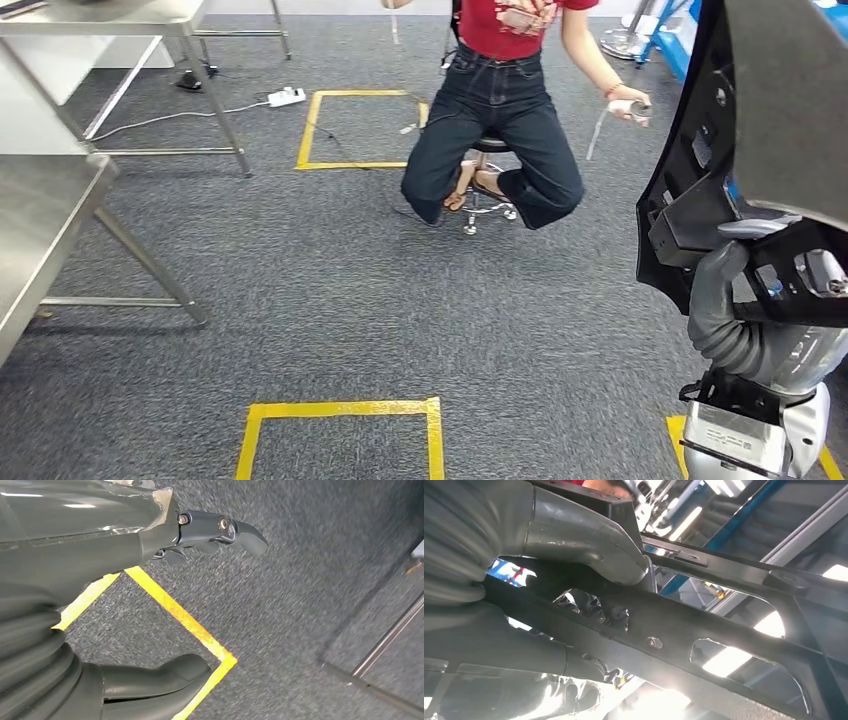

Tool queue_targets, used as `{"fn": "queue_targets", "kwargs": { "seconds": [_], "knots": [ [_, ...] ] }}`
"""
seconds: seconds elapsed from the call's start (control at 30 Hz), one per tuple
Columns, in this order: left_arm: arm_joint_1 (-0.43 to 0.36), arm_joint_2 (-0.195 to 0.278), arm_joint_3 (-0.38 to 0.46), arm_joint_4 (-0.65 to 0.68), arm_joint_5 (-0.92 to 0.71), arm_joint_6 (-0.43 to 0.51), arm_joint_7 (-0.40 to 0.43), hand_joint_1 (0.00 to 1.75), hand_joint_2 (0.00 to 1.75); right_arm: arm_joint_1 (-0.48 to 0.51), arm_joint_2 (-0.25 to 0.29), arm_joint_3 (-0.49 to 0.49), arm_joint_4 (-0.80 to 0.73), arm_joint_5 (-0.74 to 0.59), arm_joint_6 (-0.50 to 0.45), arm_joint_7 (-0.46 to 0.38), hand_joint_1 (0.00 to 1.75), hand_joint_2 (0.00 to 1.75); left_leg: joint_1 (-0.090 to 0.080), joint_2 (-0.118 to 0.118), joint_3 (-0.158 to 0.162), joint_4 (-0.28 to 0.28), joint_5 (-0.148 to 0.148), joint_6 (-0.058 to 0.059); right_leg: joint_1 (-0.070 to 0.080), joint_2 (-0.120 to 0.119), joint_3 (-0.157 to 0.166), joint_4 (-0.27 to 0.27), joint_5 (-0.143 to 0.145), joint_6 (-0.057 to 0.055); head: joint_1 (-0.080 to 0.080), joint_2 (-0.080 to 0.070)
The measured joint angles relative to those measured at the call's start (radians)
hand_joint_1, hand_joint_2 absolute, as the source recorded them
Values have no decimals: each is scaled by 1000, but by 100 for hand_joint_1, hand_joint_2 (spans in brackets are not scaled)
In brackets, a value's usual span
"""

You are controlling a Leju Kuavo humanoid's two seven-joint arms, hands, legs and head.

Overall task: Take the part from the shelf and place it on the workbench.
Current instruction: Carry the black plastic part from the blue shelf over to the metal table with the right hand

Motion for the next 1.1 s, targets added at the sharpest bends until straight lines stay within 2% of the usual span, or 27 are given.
{"fn": "queue_targets", "kwargs": {
  "seconds": [0.03, 0.1, 0.13, 0.17, 0.23, 0.27, 0.33, 0.37, 0.4, 0.43, 0.47, 0.5, 0.53, 0.57, 0.63, 0.67, 0.7, 0.77, 0.8, 0.83, 0.9, 0.93, 0.97, 1.0, 1.03, 1.07, 1.1],
  "knots": [
    [-1, -4, -9, -9, 7, 2, 0, 0, 175, 4, 1, -2, -6, 0, -2, -2, 173, 175, -1, -15, 1, 1, 0, 0, 0, 5, 16, -45, 27, 7, 0, 0],
    [-3, -12, -30, -22, 16, 14, 0, 0, 175, 10, 2, -8, -21, 0, -6, -6, 173, 175, -2, -44, 2, 4, 1, -3, -2, 36, 76, -191, 96, 18, 0, 0],
    [-4, -15, -39, -27, 19, 20, 0, 0, 175, 14, 3, -10, -27, 1, -8, -9, 173, 175, -3, -57, 1, 6, 1, -6, -3, 50, 99, -245, 120, 17, 0, 0],
    [-5, -18, -48, -30, 21, 25, 0, 0, 175, 19, 4, -13, -33, 2, -9, -10, 173, 175, -4, -67, -1, 7, 2, -11, -2, 59, 112, -274, 133, 13, 0, 0],
    [-3, -22, -60, -34, 28, 35, 0, 0, 175, 27, 8, -17, -40, 4, -12, -14, 173, 175, -3, -86, -6, 4, 7, -22, 1, 45, 117, -281, 139, 0, -1, 0],
    [-2, -24, -66, -35, 33, 38, 0, 0, 175, 28, 10, -19, -44, 6, -14, -16, 173, 175, -2, -79, -9, 6, 6, -27, 0, 35, 119, -283, 143, -6, -1, 0],
    [-2, -26, -77, -37, 47, 41, 0, 0, 175, 31, 14, -21, -52, 7, -20, -23, 173, 175, -3, -25, -30, 48, -24, -35, -4, 13, 119, -286, 148, -20, -3, 0],
    [-3, -27, -84, -38, 54, 42, 0, 0, 175, 34, 15, -22, -56, 7, -23, -26, 173, 175, -4, 12, -55, 102, -57, -38, -5, 1, 119, -287, 148, -26, -4, 0],
    [-4, -28, -92, -39, 60, 42, 0, 0, 175, 37, 17, -23, -60, 7, -24, -29, 173, 175, -4, 37, -86, 171, -93, -42, -2, -11, 118, -287, 148, -30, -6, 0],
    [-4, -29, -100, -39, 65, 42, 0, 0, 175, 39, 17, -24, -62, 6, -25, -31, 173, 175, -2, 47, -118, 239, -123, -45, 0, -25, 117, -287, 147, -34, -6, 0],
    [-4, -31, -109, -40, 67, 42, 2, 0, 175, 40, 18, -25, -64, 6, -26, -31, 173, 175, 0, 52, -139, 286, -138, -47, 2, -39, 116, -287, 147, -35, -6, 0],
    [-3, -31, -118, -40, 69, 45, 5, 0, 175, 40, 19, -25, -64, 6, -26, -31, 173, 175, 1, 54, -141, 295, -134, -48, 3, -52, 116, -287, 147, -36, -6, 0],
    [-3, -30, -127, -40, 69, 53, 13, 0, 175, 40, 21, -25, -65, 6, -26, -31, 173, 175, 1, 58, -121, 264, -113, -48, 4, -65, 116, -287, 146, -36, -6, 0],
    [-2, -29, -136, -40, 72, 69, 26, 0, 175, 40, 22, -26, -66, 7, -26, -32, 173, 175, 1, 70, -82, 198, -83, -45, 4, -78, 117, -287, 145, -36, -6, 0],
    [-2, -21, -145, -34, 93, 114, 63, 0, 175, 40, 26, -27, -70, 11, -27, -32, 173, 175, -6, 118, -3, 62, -42, -35, 10, -98, 121, -287, 141, -33, -5, 0],
    [1, -15, -147, -27, 106, 145, 83, 0, 175, 41, 27, -27, -73, 14, -27, -33, 173, 175, -11, 134, 18, 23, -35, -29, 14, -107, 123, -286, 139, -30, -4, 0],
    [5, -9, -147, -17, 112, 184, 101, 0, 175, 42, 28, -28, -74, 16, -28, -33, 173, 175, -16, 140, 24, 9, -36, -23, 16, -116, 125, -287, 137, -26, -4, 0],
    [20, 5, -147, 4, 100, 278, 138, 0, 175, 44, 31, -28, -77, 18, -30, -35, 173, 175, -16, 115, 26, 1, -30, -12, 17, -131, 129, -288, 133, -18, -4, 0],
    [28, 9, -147, 16, 90, 324, 162, 0, 175, 45, 33, -29, -78, 18, -32, -35, 173, 175, -14, 104, 31, -7, -25, -5, 15, -118, 128, -280, 125, -14, -4, 0],
    [34, 12, -147, 27, 83, 362, 189, 0, 175, 49, 33, -30, -80, 17, -35, -37, 173, 175, -10, 91, 36, -14, -20, 1, 14, -93, 120, -255, 110, -13, -3, 0],
    [40, 13, -146, 50, 79, 420, 245, 0, 175, 63, 32, -35, -83, 13, -43, -45, 173, 175, -6, 63, 38, -21, -13, 11, 9, -27, 69, -140, 56, -18, -1, 0],
    [43, 12, -146, 60, 79, 436, 267, 0, 175, 72, 32, -38, -84, 11, -46, -49, 173, 175, -5, 47, 35, -21, -11, 13, 7, -10, 33, -68, 28, -20, 1, 0],
    [47, 9, -145, 71, 76, 451, 286, 0, 175, 80, 32, -41, -84, 9, -49, -52, 173, 175, -4, 30, 33, -21, -10, 13, 5, -4, 5, -13, 10, -17, 2, 0],
    [52, 6, -145, 81, 71, 463, 303, 0, 175, 87, 32, -43, -84, 6, -53, -56, 173, 175, -4, 14, 32, -20, -9, 12, 2, -2, -8, 8, 9, -10, 2, 0],
    [57, 2, -145, 90, 62, 478, 321, 0, 175, 92, 32, -45, -84, 3, -58, -60, 173, 175, -2, -2, 32, -19, -8, 10, -1, 0, 2, -16, 25, 1, 2, 0],
    [61, -2, -145, 99, 51, 492, 341, 0, 175, 95, 32, -46, -84, 1, -63, -64, 173, 175, 0, -18, 32, -18, -7, 7, -6, 6, 30, -77, 55, 14, 2, 0],
    [64, -5, -146, 106, 41, 502, 356, 0, 175, 98, 31, -47, -84, -1, -67, -66, 173, 175, 3, -33, 32, -15, -7, 2, -13, 24, 67, -157, 87, 27, 2, 0]
  ]
}}
